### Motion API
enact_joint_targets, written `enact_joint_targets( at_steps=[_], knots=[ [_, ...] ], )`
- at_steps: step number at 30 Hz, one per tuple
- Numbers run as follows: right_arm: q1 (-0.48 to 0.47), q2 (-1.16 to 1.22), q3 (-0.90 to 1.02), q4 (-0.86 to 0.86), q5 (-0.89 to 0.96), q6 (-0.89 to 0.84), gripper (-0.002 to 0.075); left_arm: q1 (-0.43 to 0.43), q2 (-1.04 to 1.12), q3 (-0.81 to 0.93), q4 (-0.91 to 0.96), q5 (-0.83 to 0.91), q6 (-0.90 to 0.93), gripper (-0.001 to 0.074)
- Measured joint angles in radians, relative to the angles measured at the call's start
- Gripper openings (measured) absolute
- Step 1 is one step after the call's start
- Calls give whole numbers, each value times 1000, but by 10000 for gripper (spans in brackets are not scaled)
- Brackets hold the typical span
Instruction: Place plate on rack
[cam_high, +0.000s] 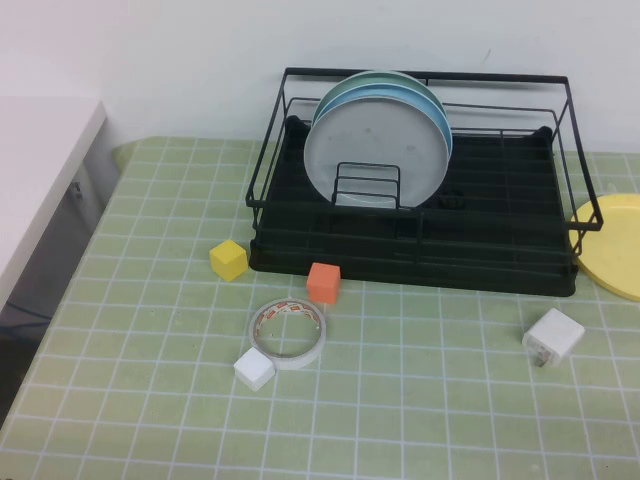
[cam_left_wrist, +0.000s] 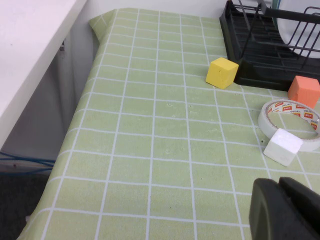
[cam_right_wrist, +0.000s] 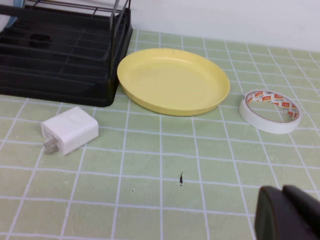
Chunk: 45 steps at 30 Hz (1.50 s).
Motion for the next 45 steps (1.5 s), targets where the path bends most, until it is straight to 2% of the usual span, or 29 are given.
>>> enact_joint_targets(
  at_steps=[39,45],
  knots=[
    [0,0,0,18,0,0,-1,0,0,0,-21,-2,34,-3],
    [0,0,9,23,-105,0,-1,0,0,8,-81,-144,34,-3]
  ],
)
